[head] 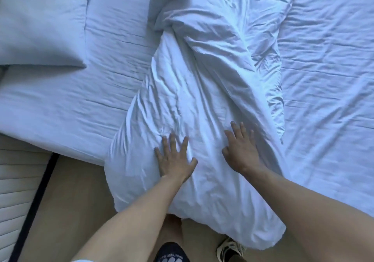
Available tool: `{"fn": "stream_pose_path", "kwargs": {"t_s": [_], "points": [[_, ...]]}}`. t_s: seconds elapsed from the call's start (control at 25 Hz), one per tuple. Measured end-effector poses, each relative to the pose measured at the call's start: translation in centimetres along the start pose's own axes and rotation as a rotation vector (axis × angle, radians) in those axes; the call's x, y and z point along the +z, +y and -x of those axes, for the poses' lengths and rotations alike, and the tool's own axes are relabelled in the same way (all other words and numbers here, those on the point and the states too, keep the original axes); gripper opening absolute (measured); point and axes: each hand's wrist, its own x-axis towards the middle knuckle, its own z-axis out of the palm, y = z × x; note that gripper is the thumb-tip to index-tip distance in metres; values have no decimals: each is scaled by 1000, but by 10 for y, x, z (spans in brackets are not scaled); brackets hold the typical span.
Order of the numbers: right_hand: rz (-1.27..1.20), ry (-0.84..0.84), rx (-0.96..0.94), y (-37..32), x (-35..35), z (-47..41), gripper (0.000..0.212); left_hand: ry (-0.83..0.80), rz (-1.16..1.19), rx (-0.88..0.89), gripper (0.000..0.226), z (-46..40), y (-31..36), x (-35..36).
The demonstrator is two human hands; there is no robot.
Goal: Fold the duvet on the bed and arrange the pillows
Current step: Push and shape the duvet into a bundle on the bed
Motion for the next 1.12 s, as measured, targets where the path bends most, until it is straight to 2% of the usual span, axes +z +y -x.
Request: {"fn": "stream_pose_path", "kwargs": {"t_s": [0.12, 0.32, 0.6, 0.72, 0.84, 0.92, 1.0, 1.12], "points": [[41, 10, 21, -45, 5, -54, 59, 48, -58, 70, 83, -74, -37, -39], [88, 75, 55, -95, -12, -144, 68, 87, -89, 190, 85, -172, -72, -102], [209, 260, -20, -114, -52, -285, 81, 168, -86, 276, 91, -275, -63, -162], [259, 414, -151, -116, -73, -360, 87, 178, -56, 253, 89, -326, -45, -197], [260, 445, -225, -107, -96, -437, 97, 214, 24, 231, 84, -385, -15, -233], [209, 475, -212, -95, -121, -511, 103, 319, 53, 213, 84, -441, 11, -267], [206, 499, -143, -70, -148, -583, 97, 354, 18, 185, 88, -491, 34, -300], [79, 340, -110, 15, -144, -654, 79, 322, 18, 183, 86, -548, 76, -316]]}}
